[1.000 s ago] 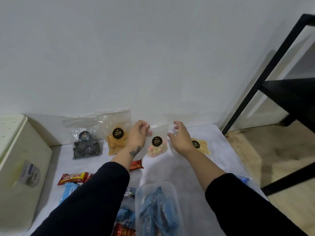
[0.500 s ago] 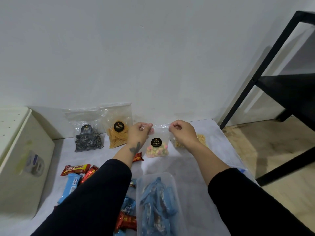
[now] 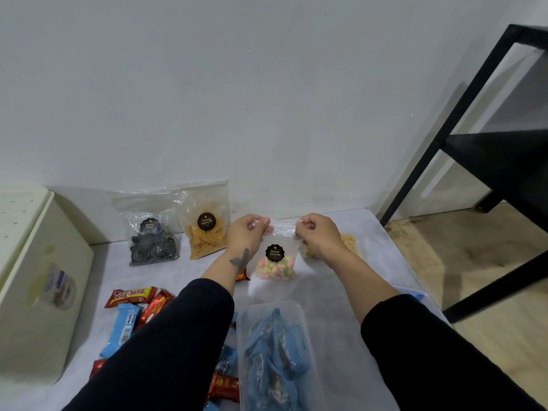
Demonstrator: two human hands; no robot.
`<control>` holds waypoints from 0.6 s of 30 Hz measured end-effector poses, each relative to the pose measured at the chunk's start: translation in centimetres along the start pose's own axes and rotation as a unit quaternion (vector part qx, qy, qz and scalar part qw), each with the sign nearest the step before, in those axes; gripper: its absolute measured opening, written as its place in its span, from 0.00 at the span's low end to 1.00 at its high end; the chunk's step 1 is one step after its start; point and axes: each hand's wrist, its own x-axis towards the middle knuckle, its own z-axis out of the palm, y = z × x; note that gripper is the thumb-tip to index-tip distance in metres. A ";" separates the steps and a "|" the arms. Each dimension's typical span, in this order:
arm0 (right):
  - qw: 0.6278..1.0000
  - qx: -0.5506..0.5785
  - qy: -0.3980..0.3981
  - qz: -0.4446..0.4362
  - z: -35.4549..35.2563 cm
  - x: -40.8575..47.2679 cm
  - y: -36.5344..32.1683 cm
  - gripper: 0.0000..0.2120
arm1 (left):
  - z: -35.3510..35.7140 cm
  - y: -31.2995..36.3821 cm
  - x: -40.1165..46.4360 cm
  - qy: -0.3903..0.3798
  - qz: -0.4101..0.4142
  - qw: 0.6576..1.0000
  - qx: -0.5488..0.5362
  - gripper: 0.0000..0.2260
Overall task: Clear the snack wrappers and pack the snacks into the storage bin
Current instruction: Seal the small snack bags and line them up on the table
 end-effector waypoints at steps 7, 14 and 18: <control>1.000 -0.004 -0.006 -0.016 0.2 0.2 -0.2 0.01 | 0.0 0.0 -0.1 0.006 0.004 1.000 -0.006 0.06; 1.000 -0.018 -0.022 -0.011 0.3 0.2 0.0 0.02 | 0.1 0.0 -0.4 -0.001 0.016 1.000 -0.007 0.06; 0.999 -0.023 -0.026 -0.013 0.2 0.1 -0.5 0.02 | 0.2 -0.2 -0.4 -0.008 0.016 1.000 -0.001 0.05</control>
